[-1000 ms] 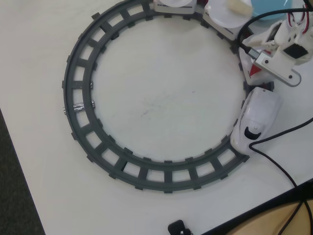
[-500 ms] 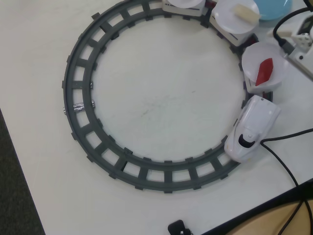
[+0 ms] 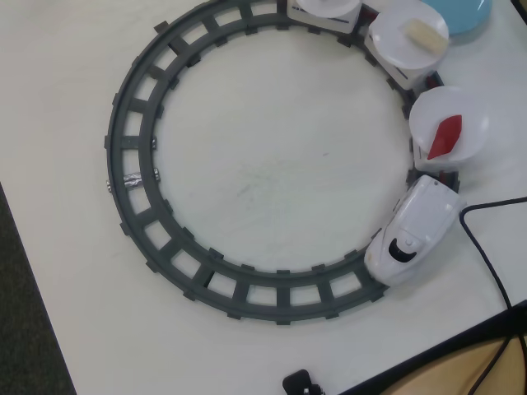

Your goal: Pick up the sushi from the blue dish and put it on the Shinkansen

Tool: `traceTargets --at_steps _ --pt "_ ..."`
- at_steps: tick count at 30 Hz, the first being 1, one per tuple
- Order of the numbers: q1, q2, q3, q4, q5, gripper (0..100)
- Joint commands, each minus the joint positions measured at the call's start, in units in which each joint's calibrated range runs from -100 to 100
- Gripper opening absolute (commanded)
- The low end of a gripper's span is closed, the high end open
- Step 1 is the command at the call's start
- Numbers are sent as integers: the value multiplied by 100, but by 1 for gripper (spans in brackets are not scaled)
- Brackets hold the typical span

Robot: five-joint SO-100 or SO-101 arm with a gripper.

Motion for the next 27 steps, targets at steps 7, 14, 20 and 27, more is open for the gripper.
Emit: traceTargets --at_steps 7,14,20,27 --pt "-655 -3173 3485 -676 407 2" --pt "-611 -4918 5487 -625 427 2" --pt "-611 -4801 5792 -599 427 3" --pt "-611 -4801 5792 -591 427 2"
